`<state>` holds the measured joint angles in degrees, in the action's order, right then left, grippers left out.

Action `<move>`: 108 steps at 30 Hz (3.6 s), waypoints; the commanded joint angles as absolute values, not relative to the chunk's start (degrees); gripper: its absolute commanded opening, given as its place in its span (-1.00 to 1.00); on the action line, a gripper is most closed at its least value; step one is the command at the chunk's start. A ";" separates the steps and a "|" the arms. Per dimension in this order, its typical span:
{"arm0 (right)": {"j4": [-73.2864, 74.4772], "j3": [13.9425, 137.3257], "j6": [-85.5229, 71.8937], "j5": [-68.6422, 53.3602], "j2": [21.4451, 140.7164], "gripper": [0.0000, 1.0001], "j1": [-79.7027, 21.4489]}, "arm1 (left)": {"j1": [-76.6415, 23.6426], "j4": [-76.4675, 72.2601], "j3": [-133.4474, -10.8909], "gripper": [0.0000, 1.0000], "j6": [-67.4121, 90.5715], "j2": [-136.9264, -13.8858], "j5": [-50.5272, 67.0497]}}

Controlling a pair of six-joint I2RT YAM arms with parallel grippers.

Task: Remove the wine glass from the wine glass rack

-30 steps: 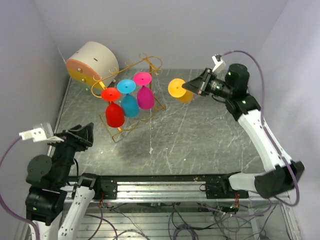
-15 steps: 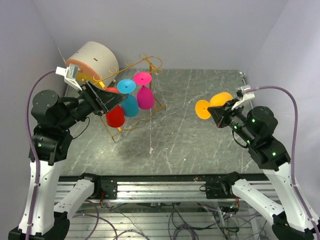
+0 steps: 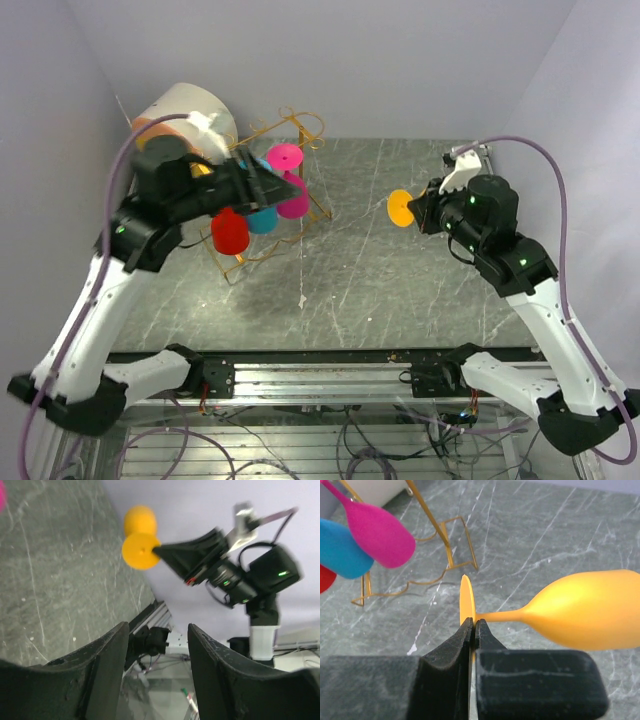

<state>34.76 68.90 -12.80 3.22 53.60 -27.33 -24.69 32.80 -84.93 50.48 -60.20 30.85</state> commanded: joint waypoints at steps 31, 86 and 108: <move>5.87 49.51 30.19 54.51 46.20 -1.00 -85.95 | -49.13 18.11 -65.64 0.41 65.33 -62.62 11.42; -67.15 27.95 83.10 62.39 61.64 -1.00 -104.53 | -51.99 1.68 -56.82 -0.27 76.64 -64.17 16.13; -48.32 29.32 67.97 89.34 54.86 -0.19 -116.60 | -51.95 -6.18 -49.54 -0.86 76.41 -59.00 6.50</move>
